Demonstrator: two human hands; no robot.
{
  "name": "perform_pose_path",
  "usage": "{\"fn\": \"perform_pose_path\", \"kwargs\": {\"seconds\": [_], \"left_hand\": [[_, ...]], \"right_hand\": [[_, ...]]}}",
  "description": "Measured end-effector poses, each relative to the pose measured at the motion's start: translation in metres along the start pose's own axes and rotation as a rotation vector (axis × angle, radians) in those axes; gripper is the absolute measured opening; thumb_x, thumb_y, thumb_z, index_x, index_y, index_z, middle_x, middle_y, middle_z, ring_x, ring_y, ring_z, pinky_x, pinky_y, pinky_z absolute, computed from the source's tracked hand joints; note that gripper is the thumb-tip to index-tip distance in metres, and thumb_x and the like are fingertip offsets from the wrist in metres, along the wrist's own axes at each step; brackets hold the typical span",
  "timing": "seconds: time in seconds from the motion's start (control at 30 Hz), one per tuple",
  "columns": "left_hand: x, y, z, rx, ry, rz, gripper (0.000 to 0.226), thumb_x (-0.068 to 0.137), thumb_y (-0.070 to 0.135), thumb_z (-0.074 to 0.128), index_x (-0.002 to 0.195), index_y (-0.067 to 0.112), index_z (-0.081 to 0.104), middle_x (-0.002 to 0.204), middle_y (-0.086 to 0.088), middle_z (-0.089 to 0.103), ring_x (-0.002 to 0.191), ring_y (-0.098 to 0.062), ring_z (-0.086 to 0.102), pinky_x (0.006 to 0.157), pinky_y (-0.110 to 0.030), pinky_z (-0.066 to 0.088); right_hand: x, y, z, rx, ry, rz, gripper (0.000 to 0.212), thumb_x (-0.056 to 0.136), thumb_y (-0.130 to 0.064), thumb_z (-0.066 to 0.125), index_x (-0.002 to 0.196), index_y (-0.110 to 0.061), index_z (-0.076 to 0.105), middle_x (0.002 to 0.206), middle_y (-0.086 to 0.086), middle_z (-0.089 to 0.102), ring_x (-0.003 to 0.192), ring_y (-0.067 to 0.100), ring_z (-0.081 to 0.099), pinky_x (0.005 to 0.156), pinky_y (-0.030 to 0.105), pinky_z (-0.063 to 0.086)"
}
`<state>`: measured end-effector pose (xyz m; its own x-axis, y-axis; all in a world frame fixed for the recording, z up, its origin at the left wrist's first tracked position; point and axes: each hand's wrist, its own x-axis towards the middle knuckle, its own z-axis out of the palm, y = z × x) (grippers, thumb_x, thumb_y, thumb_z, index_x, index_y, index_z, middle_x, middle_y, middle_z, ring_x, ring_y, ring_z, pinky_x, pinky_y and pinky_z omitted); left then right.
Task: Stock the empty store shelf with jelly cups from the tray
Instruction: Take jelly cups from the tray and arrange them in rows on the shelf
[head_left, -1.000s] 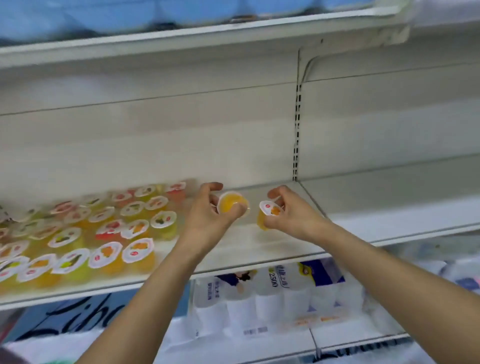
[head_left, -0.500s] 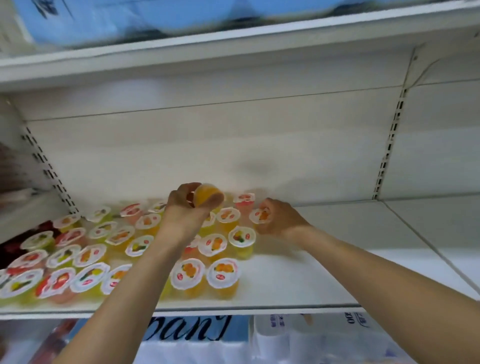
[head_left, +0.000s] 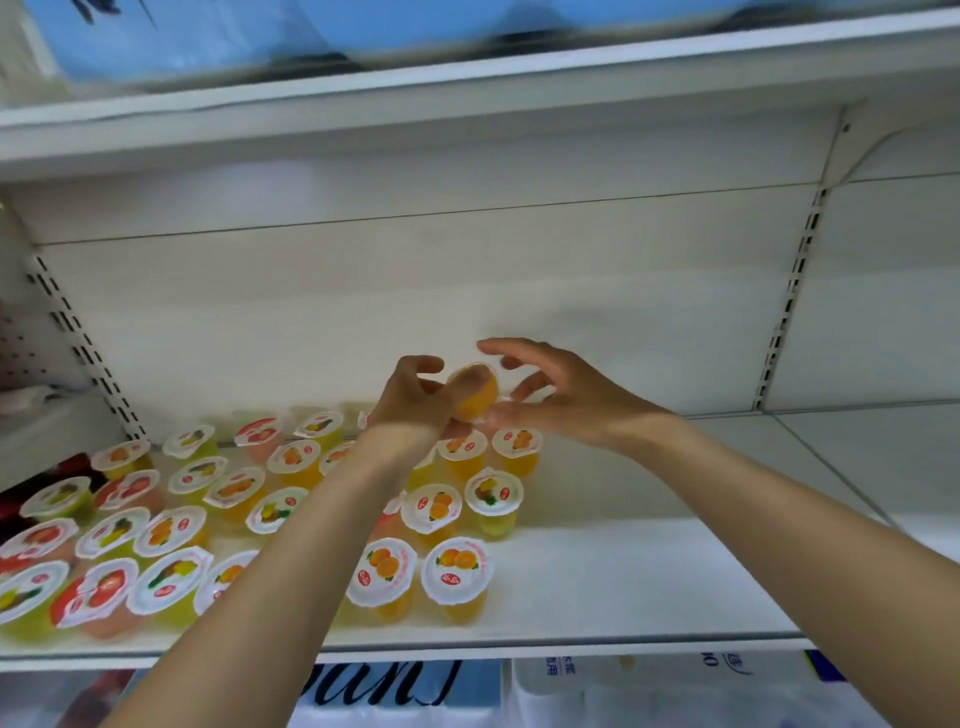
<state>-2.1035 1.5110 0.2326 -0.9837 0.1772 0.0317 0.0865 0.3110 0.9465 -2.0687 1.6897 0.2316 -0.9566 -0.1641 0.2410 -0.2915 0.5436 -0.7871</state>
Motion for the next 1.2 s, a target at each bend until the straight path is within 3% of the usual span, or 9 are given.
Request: {"fn": "perform_pose_path", "kwargs": {"seconds": [0.13, 0.27, 0.4, 0.53, 0.63, 0.7, 0.87, 1.03, 1.2], "left_hand": [[0.007, 0.012, 0.016, -0.017, -0.123, 0.025, 0.057, 0.084, 0.057, 0.061, 0.125, 0.022, 0.044, 0.106, 0.000, 0.065, 0.076, -0.015, 0.074, 0.087, -0.040, 0.057], [0.011, 0.003, 0.017, 0.251, -0.170, 0.106, 0.047, 0.089, 0.063, 0.045, 0.118, 0.027, 0.053, 0.112, 0.004, 0.063, 0.090, -0.015, 0.066, 0.087, -0.036, 0.053], [0.018, -0.014, 0.017, 0.487, -0.176, 0.156, 0.023, 0.088, 0.052, 0.059, 0.106, 0.038, 0.056, 0.105, 0.013, 0.060, 0.092, -0.010, 0.058, 0.073, -0.026, 0.047], [0.029, -0.028, 0.023, 0.609, -0.152, 0.240, 0.024, 0.087, 0.055, 0.058, 0.107, 0.041, 0.056, 0.110, 0.014, 0.059, 0.098, -0.009, 0.053, 0.081, -0.028, 0.047], [0.040, -0.036, 0.022, 0.634, -0.158, 0.261, 0.029, 0.086, 0.056, 0.058, 0.111, 0.041, 0.058, 0.119, 0.011, 0.059, 0.109, -0.014, 0.054, 0.090, -0.036, 0.050], [0.046, -0.037, 0.021, 0.645, -0.169, 0.282, 0.030, 0.085, 0.057, 0.057, 0.110, 0.041, 0.058, 0.120, 0.008, 0.060, 0.112, -0.017, 0.054, 0.091, -0.040, 0.050], [0.058, -0.037, 0.019, 0.679, -0.190, 0.334, 0.036, 0.088, 0.054, 0.057, 0.116, 0.032, 0.060, 0.123, 0.007, 0.057, 0.113, -0.016, 0.050, 0.094, -0.042, 0.049], [0.068, -0.034, 0.019, 0.728, -0.215, 0.352, 0.034, 0.090, 0.049, 0.058, 0.116, 0.027, 0.065, 0.124, 0.005, 0.061, 0.105, -0.021, 0.059, 0.087, -0.042, 0.053], [0.073, -0.038, 0.023, 0.942, -0.309, 0.416, 0.032, 0.100, 0.036, 0.045, 0.128, 0.032, 0.060, 0.138, 0.007, 0.054, 0.125, -0.021, 0.049, 0.103, -0.042, 0.041]], "right_hand": [[0.001, 0.005, 0.001, 0.094, 0.160, -0.120, 0.036, 0.079, -0.024, 0.078, 0.113, -0.029, 0.066, 0.102, -0.010, 0.068, 0.091, 0.008, 0.064, 0.075, 0.019, 0.052], [-0.007, 0.046, -0.007, 0.159, 0.322, 0.104, 0.030, 0.075, -0.017, 0.079, 0.101, -0.024, 0.065, 0.095, -0.001, 0.067, 0.078, 0.014, 0.064, 0.058, 0.022, 0.051], [-0.015, 0.081, -0.010, -0.094, 0.337, 0.357, 0.031, 0.069, -0.029, 0.078, 0.095, -0.020, 0.063, 0.088, -0.002, 0.066, 0.082, 0.016, 0.064, 0.070, 0.031, 0.051], [-0.014, 0.087, -0.012, -0.492, 0.258, 0.401, 0.030, 0.069, -0.049, 0.069, 0.072, -0.021, 0.059, 0.082, 0.001, 0.063, 0.077, 0.020, 0.062, 0.061, 0.029, 0.044], [-0.008, 0.086, -0.012, -0.916, 0.153, 0.387, 0.047, 0.072, -0.057, 0.064, 0.093, -0.016, 0.059, 0.099, 0.003, 0.045, 0.098, 0.024, 0.051, 0.069, 0.029, 0.038], [-0.006, 0.088, -0.010, -1.020, 0.092, 0.372, 0.057, 0.071, -0.059, 0.065, 0.104, -0.013, 0.055, 0.108, 0.005, 0.041, 0.104, 0.026, 0.046, 0.069, 0.030, 0.037], [-0.002, 0.099, -0.009, -0.667, 0.081, 0.427, 0.065, 0.066, -0.040, 0.078, 0.106, -0.015, 0.033, 0.096, 0.002, 0.049, 0.086, 0.025, 0.056, 0.060, 0.030, 0.040], [0.013, 0.097, -0.017, -0.533, 0.125, 0.430, 0.055, 0.071, -0.038, 0.078, 0.102, -0.015, 0.040, 0.100, 0.005, 0.051, 0.086, 0.021, 0.051, 0.056, 0.024, 0.033], [0.026, 0.100, -0.008, -0.520, -0.013, 0.400, 0.062, 0.083, -0.022, 0.065, 0.138, -0.020, 0.037, 0.126, 0.011, 0.040, 0.113, 0.027, 0.048, 0.085, 0.028, 0.042]]}}
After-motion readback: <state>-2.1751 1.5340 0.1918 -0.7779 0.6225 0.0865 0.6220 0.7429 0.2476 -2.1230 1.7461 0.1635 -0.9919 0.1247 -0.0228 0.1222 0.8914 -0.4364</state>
